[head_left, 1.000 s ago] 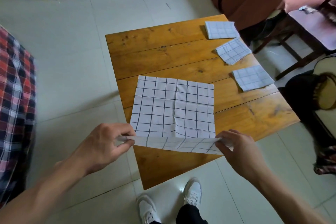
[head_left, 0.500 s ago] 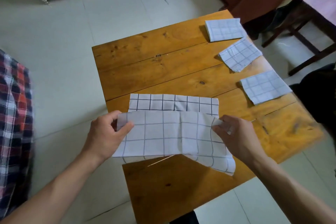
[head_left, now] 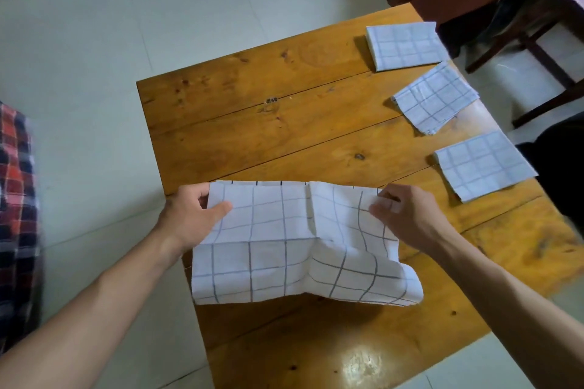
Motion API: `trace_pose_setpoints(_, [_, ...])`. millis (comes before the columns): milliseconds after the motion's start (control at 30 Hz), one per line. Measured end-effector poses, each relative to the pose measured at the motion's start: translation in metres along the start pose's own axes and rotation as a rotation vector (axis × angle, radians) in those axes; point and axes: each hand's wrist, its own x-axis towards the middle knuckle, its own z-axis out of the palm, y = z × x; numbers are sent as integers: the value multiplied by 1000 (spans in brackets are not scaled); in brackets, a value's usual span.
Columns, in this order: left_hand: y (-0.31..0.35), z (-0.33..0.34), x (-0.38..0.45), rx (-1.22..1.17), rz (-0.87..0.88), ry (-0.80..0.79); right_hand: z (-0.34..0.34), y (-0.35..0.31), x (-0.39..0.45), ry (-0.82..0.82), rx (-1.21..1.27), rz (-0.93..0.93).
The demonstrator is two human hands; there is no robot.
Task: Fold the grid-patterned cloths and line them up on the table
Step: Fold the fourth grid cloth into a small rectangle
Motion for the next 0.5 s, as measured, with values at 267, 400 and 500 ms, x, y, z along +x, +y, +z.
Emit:
trace_pose_setpoints(267, [5,0,15,-61,15,18,9,5,0,76,50,47])
trace_pose_setpoints(400, [3,5,22,-4,37,37,17,10,2,144,50,81])
trace_pose_setpoints(500, [-3,10,27,102,33,102,24,15,3,195,39,104])
